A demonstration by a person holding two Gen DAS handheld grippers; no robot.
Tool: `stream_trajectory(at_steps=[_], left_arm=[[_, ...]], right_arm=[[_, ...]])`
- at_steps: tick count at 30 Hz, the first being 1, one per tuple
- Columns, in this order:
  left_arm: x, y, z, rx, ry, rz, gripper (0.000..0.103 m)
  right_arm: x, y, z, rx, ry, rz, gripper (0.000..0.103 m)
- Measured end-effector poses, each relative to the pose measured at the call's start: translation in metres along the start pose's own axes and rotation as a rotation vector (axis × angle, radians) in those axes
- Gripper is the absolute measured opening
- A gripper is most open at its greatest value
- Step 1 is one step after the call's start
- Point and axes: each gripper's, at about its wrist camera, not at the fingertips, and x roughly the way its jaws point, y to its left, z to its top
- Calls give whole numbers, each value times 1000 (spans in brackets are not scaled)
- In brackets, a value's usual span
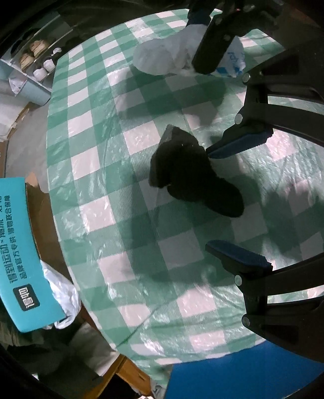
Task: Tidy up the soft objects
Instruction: 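Grasp the black sock with the left gripper while the right gripper grasps the white plastic bag, then carry the black sock and white bag over the cardboard box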
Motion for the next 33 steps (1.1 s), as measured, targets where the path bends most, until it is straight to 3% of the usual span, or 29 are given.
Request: stream_trajectory(at_steps=[12, 13, 16, 33], left_arm=[[10, -7, 14, -22, -8, -21, 69], [9, -7, 14, -24, -14, -21, 67], [6, -6, 11, -32, -28, -43, 41], [-37, 12, -16, 18, -95, 68, 40]], right_arm=[[-5, -8, 0, 28, -8, 6, 46], [-5, -8, 0, 29, -9, 7, 46], [-6, -7, 0, 25, -11, 8, 46], [-18, 13, -5, -57, -40, -14, 46]])
